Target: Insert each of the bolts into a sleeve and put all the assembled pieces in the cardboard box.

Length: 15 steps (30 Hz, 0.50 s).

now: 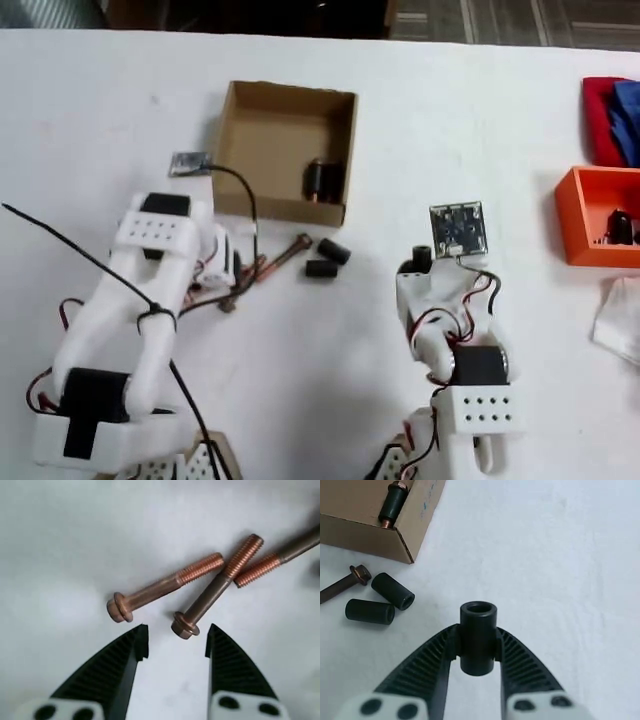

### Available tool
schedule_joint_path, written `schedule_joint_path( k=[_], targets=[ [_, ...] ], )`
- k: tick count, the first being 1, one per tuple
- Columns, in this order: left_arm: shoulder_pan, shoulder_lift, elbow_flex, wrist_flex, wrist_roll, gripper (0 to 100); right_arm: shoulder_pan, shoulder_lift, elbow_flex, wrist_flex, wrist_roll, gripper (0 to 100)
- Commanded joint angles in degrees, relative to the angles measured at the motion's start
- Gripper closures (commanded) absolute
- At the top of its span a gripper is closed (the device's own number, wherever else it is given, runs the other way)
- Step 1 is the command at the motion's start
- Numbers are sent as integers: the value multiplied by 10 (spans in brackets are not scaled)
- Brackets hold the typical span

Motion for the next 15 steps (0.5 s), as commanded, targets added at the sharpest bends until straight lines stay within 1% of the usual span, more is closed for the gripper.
schedule_joint_path(
  k=[1,4,7,15],
  targets=[
    [-11,-22,1,6,82,797,2,-16,-6,-15,-6,975],
    [-11,-21,-2,-3,132,801,2,-16,-6,-15,-6,975],
    [-11,-20,2,-18,161,801,4,-16,-6,-15,-6,975],
    [-12,-20,2,-23,171,801,5,-16,-6,-15,-6,975]
  ],
)
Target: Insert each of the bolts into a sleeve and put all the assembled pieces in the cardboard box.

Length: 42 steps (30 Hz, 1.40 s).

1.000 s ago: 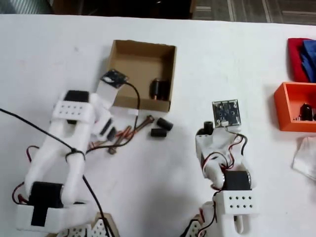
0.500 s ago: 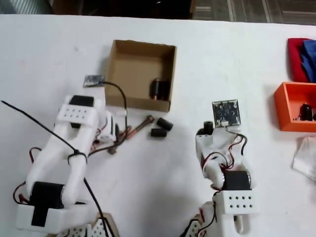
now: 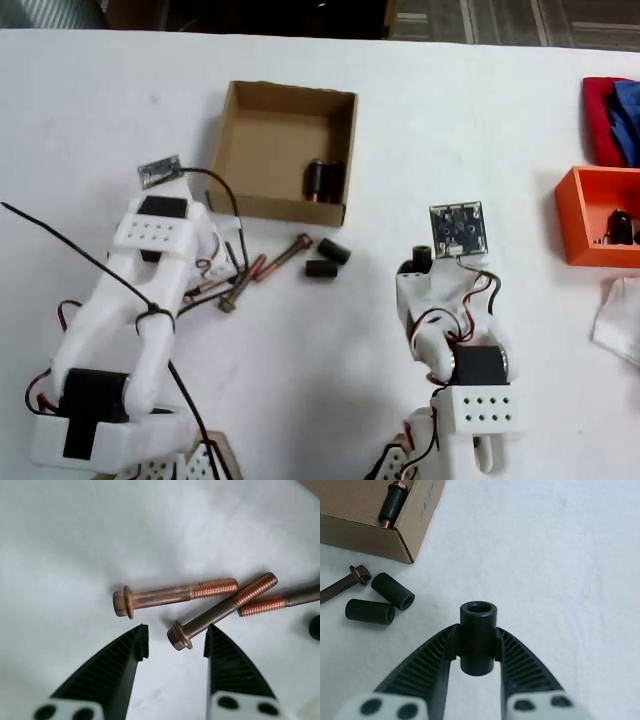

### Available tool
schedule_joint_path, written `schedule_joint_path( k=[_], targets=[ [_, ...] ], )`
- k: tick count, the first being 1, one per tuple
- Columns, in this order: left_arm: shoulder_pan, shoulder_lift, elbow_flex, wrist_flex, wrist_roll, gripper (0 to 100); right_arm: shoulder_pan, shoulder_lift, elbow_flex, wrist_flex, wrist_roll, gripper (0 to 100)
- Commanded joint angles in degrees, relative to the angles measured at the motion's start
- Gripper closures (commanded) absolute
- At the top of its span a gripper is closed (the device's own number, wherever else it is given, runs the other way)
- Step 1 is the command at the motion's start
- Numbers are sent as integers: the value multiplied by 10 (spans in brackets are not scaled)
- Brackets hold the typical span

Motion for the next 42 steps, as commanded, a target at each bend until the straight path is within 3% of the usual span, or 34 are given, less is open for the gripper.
schedule_joint_path(
  k=[1,10,23,27,37,40,42],
  targets=[
    [-8,-19,-3,-12,5,801,5,-16,-6,-15,-6,975],
    [-61,-20,89,-128,0,801,5,-16,-6,-15,-6,975],
    [-62,-25,117,-254,0,801,5,-16,-6,-15,-6,975],
    [-62,-25,72,-200,4,801,6,-16,-6,-15,-6,975],
    [-53,-21,-77,100,4,801,5,-16,-6,-15,-6,975],
    [-47,-20,-59,102,4,798,4,-16,-6,-15,-6,975],
    [-48,-20,-31,62,5,797,3,-16,-6,-15,-6,975]
  ],
)
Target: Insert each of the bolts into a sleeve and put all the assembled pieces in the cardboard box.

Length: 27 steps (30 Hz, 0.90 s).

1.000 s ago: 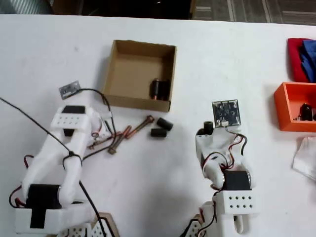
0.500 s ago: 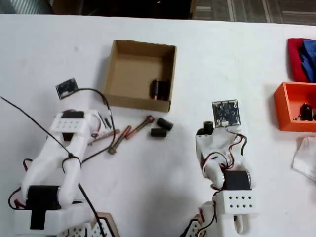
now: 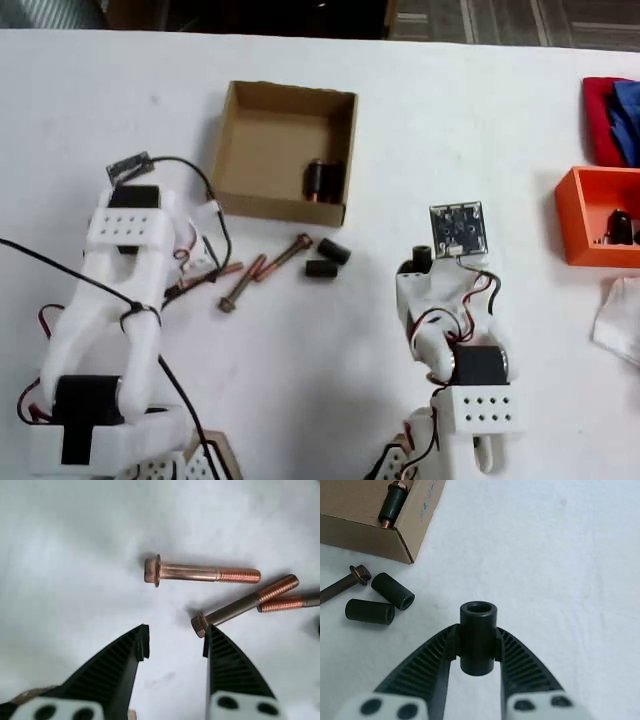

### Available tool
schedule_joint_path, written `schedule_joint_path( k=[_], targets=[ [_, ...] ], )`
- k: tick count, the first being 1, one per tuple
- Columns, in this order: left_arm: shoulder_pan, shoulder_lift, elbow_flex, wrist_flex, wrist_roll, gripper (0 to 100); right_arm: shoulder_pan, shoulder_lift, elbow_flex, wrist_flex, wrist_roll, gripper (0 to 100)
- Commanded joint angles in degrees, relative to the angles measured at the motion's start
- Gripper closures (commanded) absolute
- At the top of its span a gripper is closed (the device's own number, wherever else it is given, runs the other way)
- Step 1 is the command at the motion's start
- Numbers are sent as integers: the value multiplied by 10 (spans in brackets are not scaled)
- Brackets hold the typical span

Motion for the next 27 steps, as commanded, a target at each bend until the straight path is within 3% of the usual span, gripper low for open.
schedule_joint_path(
  k=[1,8,23,27],
  targets=[
    [4,-7,32,-49,5,797,3,-16,-6,-15,-6,975],
    [4,-7,136,-200,4,798,5,-16,-6,-15,-6,975],
    [4,-6,142,-308,6,801,6,-16,-6,-15,-6,975],
    [4,4,142,-316,40,801,6,-16,-6,-15,-6,975]
  ],
)
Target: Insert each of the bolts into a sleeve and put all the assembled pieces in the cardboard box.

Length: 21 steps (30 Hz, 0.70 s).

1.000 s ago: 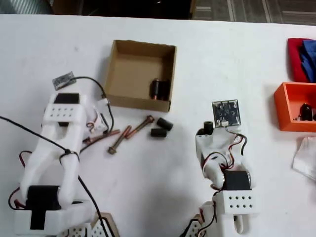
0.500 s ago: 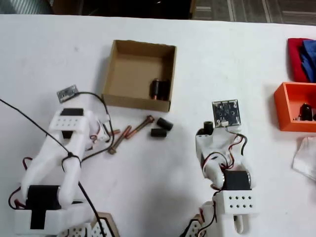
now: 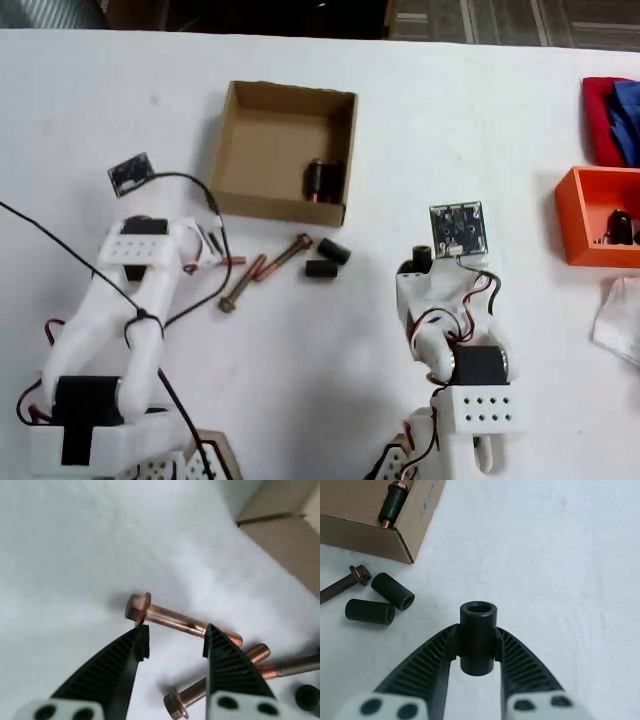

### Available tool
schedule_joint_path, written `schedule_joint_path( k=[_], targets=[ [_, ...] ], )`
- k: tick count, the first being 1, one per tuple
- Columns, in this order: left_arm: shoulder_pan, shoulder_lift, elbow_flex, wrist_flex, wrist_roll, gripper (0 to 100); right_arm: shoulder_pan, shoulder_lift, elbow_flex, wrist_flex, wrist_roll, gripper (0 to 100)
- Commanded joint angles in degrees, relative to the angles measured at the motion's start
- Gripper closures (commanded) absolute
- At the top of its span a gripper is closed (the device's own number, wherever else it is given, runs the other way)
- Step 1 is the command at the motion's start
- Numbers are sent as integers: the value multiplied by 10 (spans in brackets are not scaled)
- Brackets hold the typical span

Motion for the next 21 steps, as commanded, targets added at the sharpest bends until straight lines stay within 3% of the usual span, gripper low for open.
schedule_joint_path(
  k=[1,11,13,16,18,21],
  targets=[
    [6,14,-2,-11,25,801,6,-16,-6,-15,-6,975],
    [6,161,-68,-4,90,802,6,-16,-6,-15,-6,975],
    [6,161,-70,2,92,840,6,-16,-6,-15,-6,975],
    [6,157,-71,6,91,991,6,-16,-6,-15,-6,975],
    [5,156,-71,6,90,945,6,-16,-6,-15,-6,975],
    [5,156,-75,5,76,976,6,-16,-6,-15,-6,975]
  ],
)
